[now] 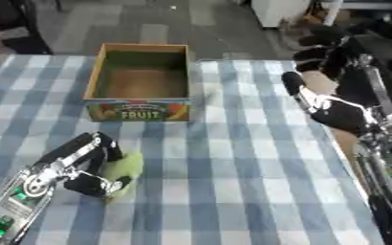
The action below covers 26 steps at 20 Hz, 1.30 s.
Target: Pick up objects on the table and place them in the box.
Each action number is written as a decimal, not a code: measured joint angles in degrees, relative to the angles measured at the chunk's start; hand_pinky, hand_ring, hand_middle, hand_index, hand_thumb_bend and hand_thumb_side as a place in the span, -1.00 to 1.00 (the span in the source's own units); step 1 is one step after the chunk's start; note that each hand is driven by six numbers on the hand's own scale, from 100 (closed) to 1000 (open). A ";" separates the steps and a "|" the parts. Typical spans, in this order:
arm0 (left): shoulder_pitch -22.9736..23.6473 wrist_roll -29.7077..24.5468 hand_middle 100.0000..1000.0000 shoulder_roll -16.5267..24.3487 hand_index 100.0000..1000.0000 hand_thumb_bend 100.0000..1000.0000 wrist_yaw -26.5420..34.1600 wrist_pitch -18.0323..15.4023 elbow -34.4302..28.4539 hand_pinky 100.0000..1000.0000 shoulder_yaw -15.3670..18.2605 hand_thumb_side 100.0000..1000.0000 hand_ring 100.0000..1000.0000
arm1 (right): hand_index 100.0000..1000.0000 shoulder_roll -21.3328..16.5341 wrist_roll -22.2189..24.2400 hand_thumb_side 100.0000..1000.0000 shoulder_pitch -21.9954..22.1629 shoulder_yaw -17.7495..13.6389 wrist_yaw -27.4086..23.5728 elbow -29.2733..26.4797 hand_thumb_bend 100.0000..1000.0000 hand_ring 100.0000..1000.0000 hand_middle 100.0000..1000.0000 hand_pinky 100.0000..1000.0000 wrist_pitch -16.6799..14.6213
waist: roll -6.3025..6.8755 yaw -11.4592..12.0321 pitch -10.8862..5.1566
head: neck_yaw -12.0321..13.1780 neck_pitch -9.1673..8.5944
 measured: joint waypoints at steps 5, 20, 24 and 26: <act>-0.51 2.08 -0.70 0.23 -0.43 -0.59 -0.05 0.33 -4.19 -0.70 1.00 -1.00 -0.77 | 0.70 0.00 0.00 -0.72 0.04 0.00 0.00 0.00 -0.32 0.35 0.39 0.26 0.00 | 0.05 0.01 -0.09 | -0.37 0.02; -14.28 5.26 -0.65 5.50 -0.38 -0.52 0.38 3.91 -4.70 -0.67 5.31 -1.00 -0.71 | 0.70 0.19 0.65 -0.72 0.14 0.73 -0.46 0.29 -0.32 0.35 0.39 0.26 0.10 | 0.04 -2.60 -0.72 | 0.16 0.05; -18.67 8.31 -0.64 3.53 -0.37 -0.46 0.01 3.98 2.94 -0.67 5.88 -1.00 -0.71 | 0.70 0.70 1.32 -0.72 -0.12 1.33 -0.76 0.29 -0.31 0.35 0.39 0.26 0.19 | 0.05 -4.74 -0.64 | 1.01 0.01; -20.52 10.01 -0.64 2.20 -0.37 -0.45 -0.55 3.88 7.48 -0.66 6.33 -1.00 -0.70 | 0.70 1.02 1.68 -0.72 -0.41 1.62 -0.95 0.29 -0.31 0.35 0.39 0.26 0.17 | 0.05 -5.67 -0.48 | 1.40 -0.02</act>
